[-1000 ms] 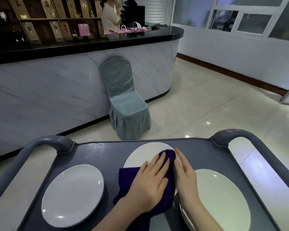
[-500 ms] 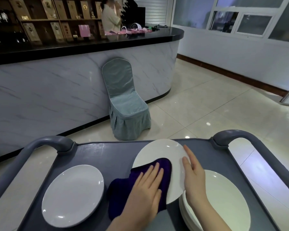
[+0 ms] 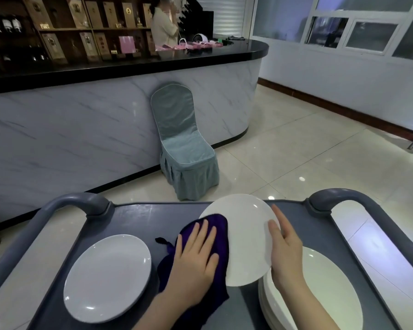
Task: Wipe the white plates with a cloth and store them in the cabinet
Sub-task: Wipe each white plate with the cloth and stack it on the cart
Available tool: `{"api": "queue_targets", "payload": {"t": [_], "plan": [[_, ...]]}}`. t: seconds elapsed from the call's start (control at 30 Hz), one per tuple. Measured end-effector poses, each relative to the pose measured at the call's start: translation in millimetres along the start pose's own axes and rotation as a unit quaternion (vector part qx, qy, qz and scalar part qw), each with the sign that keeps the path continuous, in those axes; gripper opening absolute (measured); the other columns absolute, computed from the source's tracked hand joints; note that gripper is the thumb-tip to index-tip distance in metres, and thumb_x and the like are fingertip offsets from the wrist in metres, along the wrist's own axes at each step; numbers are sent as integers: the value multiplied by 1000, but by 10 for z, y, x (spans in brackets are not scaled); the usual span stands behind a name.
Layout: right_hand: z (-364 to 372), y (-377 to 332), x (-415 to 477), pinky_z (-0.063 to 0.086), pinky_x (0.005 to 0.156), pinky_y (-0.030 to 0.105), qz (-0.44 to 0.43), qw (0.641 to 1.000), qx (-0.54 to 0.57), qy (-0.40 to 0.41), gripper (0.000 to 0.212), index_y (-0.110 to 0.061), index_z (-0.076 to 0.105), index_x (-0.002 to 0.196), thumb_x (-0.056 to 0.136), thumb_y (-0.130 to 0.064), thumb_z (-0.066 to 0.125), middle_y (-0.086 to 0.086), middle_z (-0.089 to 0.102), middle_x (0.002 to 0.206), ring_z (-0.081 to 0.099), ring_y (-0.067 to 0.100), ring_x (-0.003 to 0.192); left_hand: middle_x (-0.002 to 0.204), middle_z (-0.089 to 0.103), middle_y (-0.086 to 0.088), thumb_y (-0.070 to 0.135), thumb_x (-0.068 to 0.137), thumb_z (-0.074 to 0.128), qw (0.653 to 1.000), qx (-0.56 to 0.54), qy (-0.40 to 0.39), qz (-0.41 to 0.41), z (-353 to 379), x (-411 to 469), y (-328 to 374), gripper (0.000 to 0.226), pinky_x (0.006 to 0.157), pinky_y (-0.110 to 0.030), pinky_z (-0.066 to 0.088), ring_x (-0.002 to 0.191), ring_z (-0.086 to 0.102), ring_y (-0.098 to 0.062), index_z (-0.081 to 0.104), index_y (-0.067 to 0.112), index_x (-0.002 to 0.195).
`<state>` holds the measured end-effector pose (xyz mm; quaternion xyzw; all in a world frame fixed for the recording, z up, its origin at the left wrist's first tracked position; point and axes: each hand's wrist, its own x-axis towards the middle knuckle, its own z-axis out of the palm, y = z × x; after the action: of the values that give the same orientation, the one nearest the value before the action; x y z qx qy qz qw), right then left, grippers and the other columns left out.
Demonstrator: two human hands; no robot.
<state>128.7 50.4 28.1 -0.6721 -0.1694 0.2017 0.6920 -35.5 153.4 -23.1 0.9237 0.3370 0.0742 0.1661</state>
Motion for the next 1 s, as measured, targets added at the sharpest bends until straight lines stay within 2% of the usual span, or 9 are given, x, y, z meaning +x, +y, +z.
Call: {"api": "queue_targets", "payload": {"t": [0.07,0.13,0.2,0.27,0.43,0.53,0.67,0.8,1.0], "plan": [[-12,47,-17,43,109,42,6,1000,-2,9,36,-29,59,134,102,-16,50,-14,62,133,56,13,126,160,-2,22,44,86,16,999,31,-12,31,62,-189,136,66,117,-40,-15,149,3,-4,0,46,150],[11,106,-94,47,104,38,10,1000,-12,-5,33,-30,64,128,102,-17,49,-15,67,125,60,10,120,155,34,14,43,80,36,997,30,-24,68,104,-298,314,69,116,-44,22,139,38,-8,32,36,149],[67,157,-197,52,91,33,15,999,-26,-34,29,-33,71,112,103,-20,47,-12,74,109,67,10,106,153,40,8,42,82,41,996,22,4,85,144,-286,422,68,107,-43,37,137,42,-11,35,30,148],[129,181,-272,52,78,27,10,997,-45,-58,29,-34,74,101,103,-22,48,-8,76,96,70,11,93,159,30,5,39,90,36,997,-13,31,67,103,-148,445,64,113,-45,32,144,31,-16,26,27,153],[207,82,-300,50,82,20,-18,989,-69,-126,27,-36,69,114,102,-20,51,-19,74,105,67,-1,100,155,-33,20,47,92,-1,994,-19,94,46,-150,390,270,59,118,-40,-17,143,-29,-3,-29,45,144],[139,-100,-219,47,79,9,-64,976,-105,-178,30,-39,68,114,101,-16,54,-24,72,107,65,-4,100,156,17,18,51,95,17,989,-29,135,61,-383,563,108,56,119,-38,8,144,13,-7,10,45,150],[20,-317,-74,43,83,6,-125,955,-161,-217,28,-31,68,120,102,-17,52,-27,69,114,62,-6,107,104,60,23,48,89,54,962,-258,71,50,-671,643,-145,20,85,-18,45,97,56,2,51,52,107],[-58,-393,29,43,81,5,-120,966,-135,-187,28,-34,69,114,102,-16,52,-25,70,110,62,-6,105,88,70,15,23,95,60,901,-426,74,-36,-588,516,-262,14,70,-13,48,79,64,0,62,37,92],[-50,-263,-12,47,87,15,-99,966,-128,-201,29,-35,66,119,102,-17,51,-23,69,116,61,-4,110,86,70,14,21,90,67,901,-421,97,-38,-643,502,-276,10,66,-11,46,76,64,-1,63,30,93]]}}
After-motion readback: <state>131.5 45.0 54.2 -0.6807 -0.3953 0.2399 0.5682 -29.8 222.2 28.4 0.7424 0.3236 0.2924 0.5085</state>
